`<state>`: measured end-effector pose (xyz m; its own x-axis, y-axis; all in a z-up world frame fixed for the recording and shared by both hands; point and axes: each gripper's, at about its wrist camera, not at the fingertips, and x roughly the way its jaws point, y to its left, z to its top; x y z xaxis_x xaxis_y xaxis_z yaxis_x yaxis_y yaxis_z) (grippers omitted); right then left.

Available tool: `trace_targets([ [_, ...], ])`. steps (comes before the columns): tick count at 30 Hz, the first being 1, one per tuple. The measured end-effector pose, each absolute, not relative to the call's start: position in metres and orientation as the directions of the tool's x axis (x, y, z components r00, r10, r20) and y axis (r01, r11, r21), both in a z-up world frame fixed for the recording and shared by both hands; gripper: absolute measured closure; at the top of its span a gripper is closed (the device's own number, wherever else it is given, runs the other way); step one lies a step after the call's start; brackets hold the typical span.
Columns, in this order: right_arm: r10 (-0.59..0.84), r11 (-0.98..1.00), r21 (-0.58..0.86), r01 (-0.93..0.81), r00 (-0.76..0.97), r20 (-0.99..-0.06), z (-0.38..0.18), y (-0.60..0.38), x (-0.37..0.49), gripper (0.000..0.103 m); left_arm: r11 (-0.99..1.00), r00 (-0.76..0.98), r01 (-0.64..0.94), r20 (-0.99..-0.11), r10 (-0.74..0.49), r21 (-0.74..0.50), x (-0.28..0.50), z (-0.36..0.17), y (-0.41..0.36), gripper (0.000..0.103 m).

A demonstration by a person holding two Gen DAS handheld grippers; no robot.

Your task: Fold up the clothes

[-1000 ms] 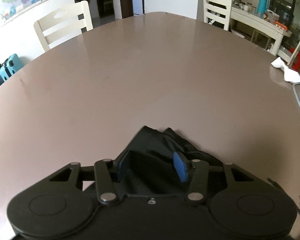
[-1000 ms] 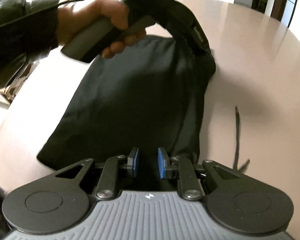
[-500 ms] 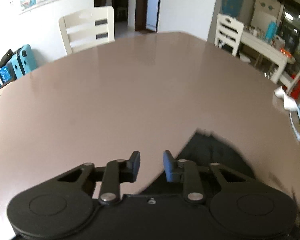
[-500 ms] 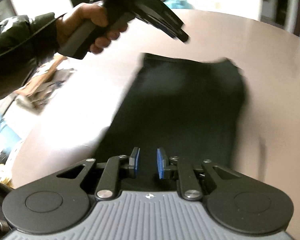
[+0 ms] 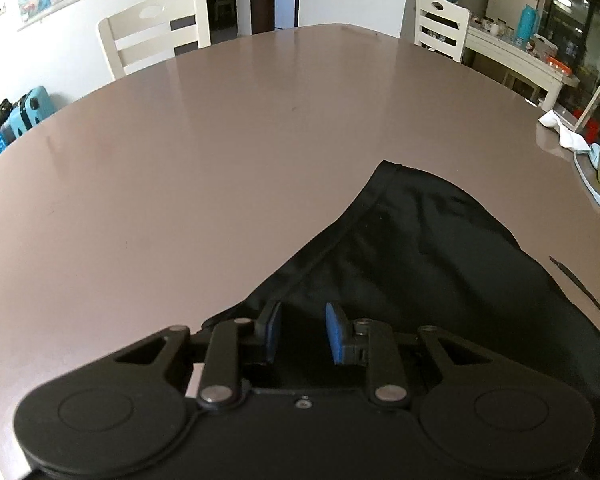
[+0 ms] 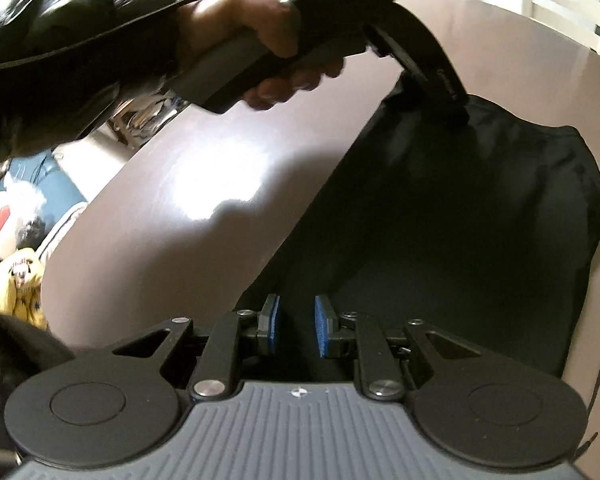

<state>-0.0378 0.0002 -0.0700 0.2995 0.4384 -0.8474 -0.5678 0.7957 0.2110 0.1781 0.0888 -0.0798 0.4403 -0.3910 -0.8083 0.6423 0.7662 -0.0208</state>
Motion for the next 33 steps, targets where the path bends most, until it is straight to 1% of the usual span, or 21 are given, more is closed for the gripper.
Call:
trace_targets([
  [2,0.428,0.831,0.216,-0.513,0.34,-0.837,-0.066,-0.01,-0.037,0.084,0.759,0.439,0.65,-0.799,-0.41,-0.032,0.176,-0.073,0.085,0.077],
  [4,0.406,0.87,0.213,-0.445,0.399,-0.822,-0.061,-0.025,-0.037,0.084,0.745,0.438,0.665,-0.784,-0.44,-0.046,0.174,-0.065,0.079,0.073],
  [7,0.359,0.914,0.204,-0.351,0.463,-0.811,-0.056,-0.046,-0.037,0.083,0.723,0.423,0.687,-0.769,-0.479,-0.072,0.175,-0.059,0.062,0.072],
  [11,0.277,0.946,0.153,-0.284,0.471,-0.837,-0.067,-0.063,-0.038,0.083,0.668,0.382,0.741,-0.774,-0.505,-0.07,0.175,-0.063,0.028,0.072],
  [17,0.269,0.952,0.16,-0.262,0.465,-0.843,-0.074,-0.067,-0.046,0.083,0.638,0.34,0.767,-0.805,-0.487,-0.062,0.178,-0.082,-0.002,0.072],
  [26,0.286,0.95,0.185,-0.253,0.46,-0.841,-0.079,-0.067,-0.04,0.083,0.646,0.358,0.762,-0.804,-0.476,-0.044,0.18,-0.085,-0.009,0.072],
  [33,0.299,0.946,0.201,-0.256,0.437,-0.849,-0.075,-0.07,-0.037,0.083,0.657,0.355,0.752,-0.806,-0.474,-0.055,0.183,-0.084,-0.008,0.072],
])
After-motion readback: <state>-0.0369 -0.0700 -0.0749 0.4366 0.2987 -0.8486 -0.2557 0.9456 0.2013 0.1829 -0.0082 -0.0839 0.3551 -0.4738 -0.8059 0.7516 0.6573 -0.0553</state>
